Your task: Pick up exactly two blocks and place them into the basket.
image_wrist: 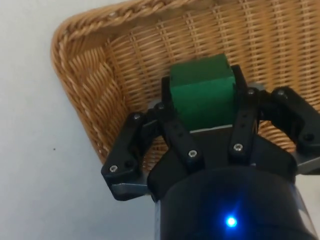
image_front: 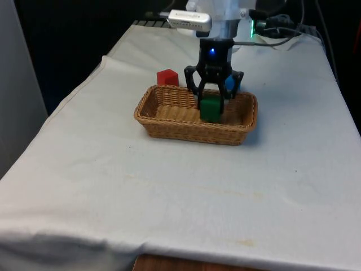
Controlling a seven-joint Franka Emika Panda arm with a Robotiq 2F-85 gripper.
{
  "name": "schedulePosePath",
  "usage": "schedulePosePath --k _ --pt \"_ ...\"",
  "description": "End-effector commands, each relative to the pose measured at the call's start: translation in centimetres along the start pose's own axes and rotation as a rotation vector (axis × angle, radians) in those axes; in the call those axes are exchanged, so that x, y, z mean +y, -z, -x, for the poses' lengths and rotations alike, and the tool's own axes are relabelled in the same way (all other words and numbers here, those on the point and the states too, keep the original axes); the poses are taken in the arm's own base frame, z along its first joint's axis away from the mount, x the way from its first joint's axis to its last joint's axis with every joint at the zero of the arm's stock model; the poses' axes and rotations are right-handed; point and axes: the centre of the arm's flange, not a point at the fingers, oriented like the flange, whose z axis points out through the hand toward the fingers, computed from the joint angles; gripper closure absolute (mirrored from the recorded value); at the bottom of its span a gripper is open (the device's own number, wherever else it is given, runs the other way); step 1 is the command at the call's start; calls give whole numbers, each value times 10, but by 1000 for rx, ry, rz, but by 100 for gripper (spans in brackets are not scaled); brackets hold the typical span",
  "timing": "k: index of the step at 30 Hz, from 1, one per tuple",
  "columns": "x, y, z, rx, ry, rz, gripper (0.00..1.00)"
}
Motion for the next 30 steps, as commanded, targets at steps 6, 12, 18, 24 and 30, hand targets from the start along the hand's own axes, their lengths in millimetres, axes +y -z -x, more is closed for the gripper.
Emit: schedulePosePath --k 6,12,18,24,30 --pt "-5 -11 12 3 -26 0 99" --pt "-3 -12 12 -3 -23 9 99" --pt "-3 -12 12 -2 -25 9 64" --pt "-3 -12 12 -3 -23 9 16" --pt "-3 -12 12 -3 -23 10 0"
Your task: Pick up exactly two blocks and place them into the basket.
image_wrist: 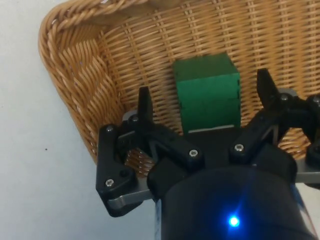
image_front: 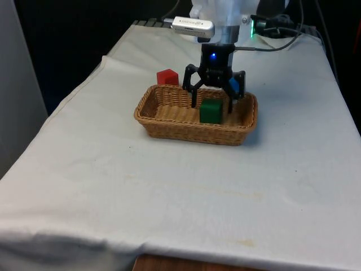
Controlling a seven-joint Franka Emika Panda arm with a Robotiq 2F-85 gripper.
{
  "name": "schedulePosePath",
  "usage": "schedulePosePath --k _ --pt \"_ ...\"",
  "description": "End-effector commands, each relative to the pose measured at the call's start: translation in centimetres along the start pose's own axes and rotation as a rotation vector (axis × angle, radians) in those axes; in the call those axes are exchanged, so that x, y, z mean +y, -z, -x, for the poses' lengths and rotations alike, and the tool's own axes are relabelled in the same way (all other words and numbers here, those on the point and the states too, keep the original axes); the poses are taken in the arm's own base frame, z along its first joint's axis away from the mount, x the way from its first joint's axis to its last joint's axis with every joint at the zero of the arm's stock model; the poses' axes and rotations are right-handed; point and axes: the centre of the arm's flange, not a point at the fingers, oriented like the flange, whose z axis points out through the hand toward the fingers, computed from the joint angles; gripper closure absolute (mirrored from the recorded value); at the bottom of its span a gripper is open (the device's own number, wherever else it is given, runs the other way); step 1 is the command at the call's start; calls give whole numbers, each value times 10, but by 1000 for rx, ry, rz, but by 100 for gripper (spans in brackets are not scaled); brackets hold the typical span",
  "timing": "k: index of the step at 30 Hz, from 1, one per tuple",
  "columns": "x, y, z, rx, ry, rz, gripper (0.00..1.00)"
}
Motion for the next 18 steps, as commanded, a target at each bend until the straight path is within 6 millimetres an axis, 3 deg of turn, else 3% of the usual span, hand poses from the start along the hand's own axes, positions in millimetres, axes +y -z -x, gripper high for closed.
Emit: schedulePosePath --k 1,11,18 --pt "0 0 0 0 -1 0 0" --pt "3 20 6 13 -12 -26 0" --pt "12 49 17 32 -20 -48 0"
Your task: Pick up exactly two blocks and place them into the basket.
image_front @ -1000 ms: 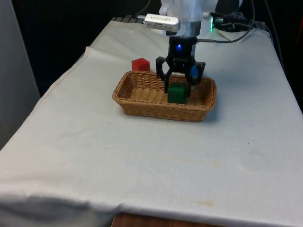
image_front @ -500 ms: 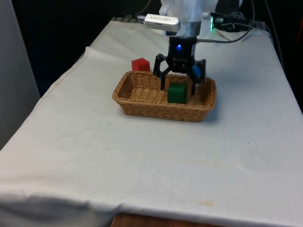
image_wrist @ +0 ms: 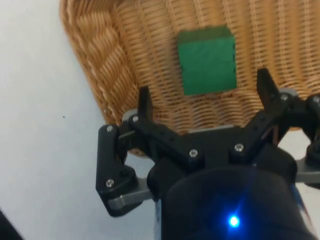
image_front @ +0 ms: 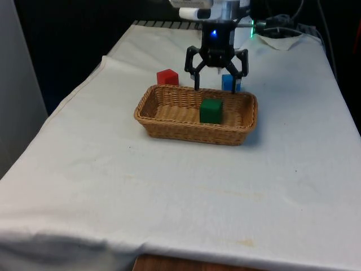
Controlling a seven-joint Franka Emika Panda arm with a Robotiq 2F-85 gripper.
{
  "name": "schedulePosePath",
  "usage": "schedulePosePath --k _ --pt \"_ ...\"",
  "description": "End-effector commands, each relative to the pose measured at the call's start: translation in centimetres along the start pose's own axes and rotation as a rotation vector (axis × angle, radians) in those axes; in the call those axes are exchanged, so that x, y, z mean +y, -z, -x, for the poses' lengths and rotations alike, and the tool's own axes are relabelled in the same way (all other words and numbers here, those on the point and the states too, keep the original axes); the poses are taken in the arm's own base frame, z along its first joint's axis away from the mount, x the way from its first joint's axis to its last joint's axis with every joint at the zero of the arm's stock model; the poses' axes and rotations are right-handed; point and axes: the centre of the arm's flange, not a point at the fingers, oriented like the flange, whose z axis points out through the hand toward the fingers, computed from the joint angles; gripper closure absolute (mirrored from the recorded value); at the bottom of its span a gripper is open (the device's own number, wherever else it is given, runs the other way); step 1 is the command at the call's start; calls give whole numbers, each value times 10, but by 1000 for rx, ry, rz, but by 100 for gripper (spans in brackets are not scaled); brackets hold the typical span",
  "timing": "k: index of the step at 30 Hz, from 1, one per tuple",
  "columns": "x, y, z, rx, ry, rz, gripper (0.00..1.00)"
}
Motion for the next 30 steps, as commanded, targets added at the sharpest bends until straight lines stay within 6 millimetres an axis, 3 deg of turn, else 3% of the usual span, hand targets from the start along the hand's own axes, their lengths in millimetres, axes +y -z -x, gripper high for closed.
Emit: schedulePosePath --k 1,10,11,17,30 --pt "0 4 1 3 -1 -4 0" --pt "15 38 22 26 0 -32 0" --pt "8 35 17 28 0 -40 0" --pt "19 52 35 41 13 -50 0" --pt "1 69 58 49 48 -104 0"
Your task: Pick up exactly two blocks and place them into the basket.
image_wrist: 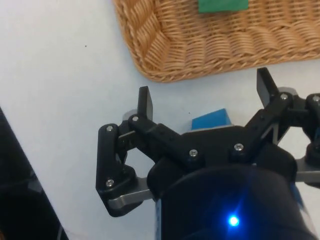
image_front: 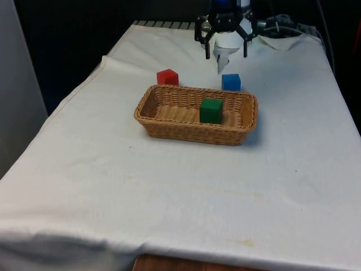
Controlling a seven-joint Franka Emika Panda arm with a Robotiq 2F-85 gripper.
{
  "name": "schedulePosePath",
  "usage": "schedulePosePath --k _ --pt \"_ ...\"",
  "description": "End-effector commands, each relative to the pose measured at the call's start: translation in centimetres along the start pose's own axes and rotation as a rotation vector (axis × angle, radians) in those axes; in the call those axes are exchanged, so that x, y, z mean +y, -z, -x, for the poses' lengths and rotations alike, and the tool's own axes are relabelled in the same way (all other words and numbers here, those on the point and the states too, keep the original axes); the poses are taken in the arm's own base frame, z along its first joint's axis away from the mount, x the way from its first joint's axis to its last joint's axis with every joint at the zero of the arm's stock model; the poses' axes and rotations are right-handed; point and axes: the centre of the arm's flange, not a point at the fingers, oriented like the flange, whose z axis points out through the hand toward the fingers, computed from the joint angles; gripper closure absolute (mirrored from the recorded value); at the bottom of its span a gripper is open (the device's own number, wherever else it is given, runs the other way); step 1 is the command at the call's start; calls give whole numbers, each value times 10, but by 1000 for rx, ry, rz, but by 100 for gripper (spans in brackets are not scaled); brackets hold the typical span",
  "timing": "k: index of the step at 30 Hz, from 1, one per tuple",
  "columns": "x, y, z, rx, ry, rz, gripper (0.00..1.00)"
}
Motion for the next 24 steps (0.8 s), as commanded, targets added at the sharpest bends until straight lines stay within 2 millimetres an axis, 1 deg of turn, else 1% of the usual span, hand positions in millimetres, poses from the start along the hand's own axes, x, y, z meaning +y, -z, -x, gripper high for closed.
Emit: schedulePosePath --k 1,8,10,13,16,18,19,20,24 --pt "-1 -1 2 -6 7 5 0" --pt "-16 0 10 -10 36 -12 0" --pt "-17 -1 9 -12 40 -12 0" --pt "-20 -1 19 -19 55 -10 0" --pt "-21 -2 25 -22 65 -8 0" --pt "-22 -2 33 -29 78 -5 0" --pt "-26 2 30 -24 73 -28 0" --pt "-22 -2 35 -31 84 -4 0" --pt "-24 -2 48 -42 109 1 0"
